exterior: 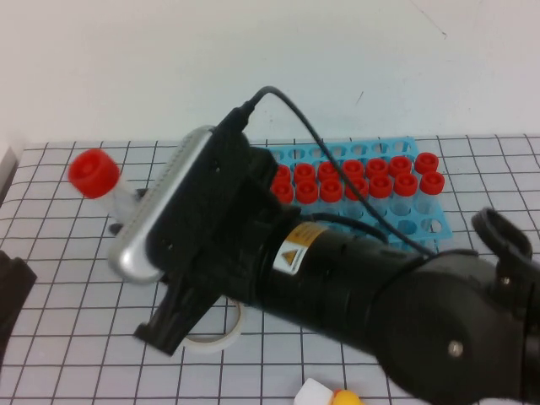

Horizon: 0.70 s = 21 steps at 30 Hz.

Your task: Place the test tubes

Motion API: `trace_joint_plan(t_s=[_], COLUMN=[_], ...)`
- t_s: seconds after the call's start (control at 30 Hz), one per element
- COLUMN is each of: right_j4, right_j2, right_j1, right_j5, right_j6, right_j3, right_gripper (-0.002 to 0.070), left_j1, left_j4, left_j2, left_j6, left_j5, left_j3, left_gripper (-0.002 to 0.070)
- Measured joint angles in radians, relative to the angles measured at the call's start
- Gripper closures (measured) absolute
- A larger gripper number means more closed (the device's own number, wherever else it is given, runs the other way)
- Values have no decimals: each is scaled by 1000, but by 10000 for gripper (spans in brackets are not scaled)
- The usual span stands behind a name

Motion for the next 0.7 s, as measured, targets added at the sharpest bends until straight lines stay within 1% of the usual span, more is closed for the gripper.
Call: trace_joint_plan(t_s=[0.07,0.13,0.2,0.23,0.27,0.4,0.5,0.7], right_j4=[-2,-2,-3,-3,-3,-22,-56,-102], right_j2=[0,0,3,6,8,8,15,28], right_j1=[28,57,79,88,92,97,97,133], right_j5=[-11,-12,-12,-12,-12,-8,7,26], right_j6=[9,12,12,12,12,12,12,11], right_j3=[0,0,0,0,0,0,0,0], right_gripper=[441,441,441,442,441,442,442,442], left_j1=[0,0,0,0,0,0,0,0], left_j4=[-7,-7,-7,-9,-9,-9,-9,-9], left_j2=[0,0,0,0,0,0,0,0], left_j6=[9,14,16,18,18,20,21,39], left_j5=[4,9,10,8,8,6,6,6], left_j3=[0,0,0,0,0,0,0,0], left_gripper=[519,398,304,269,249,231,237,246])
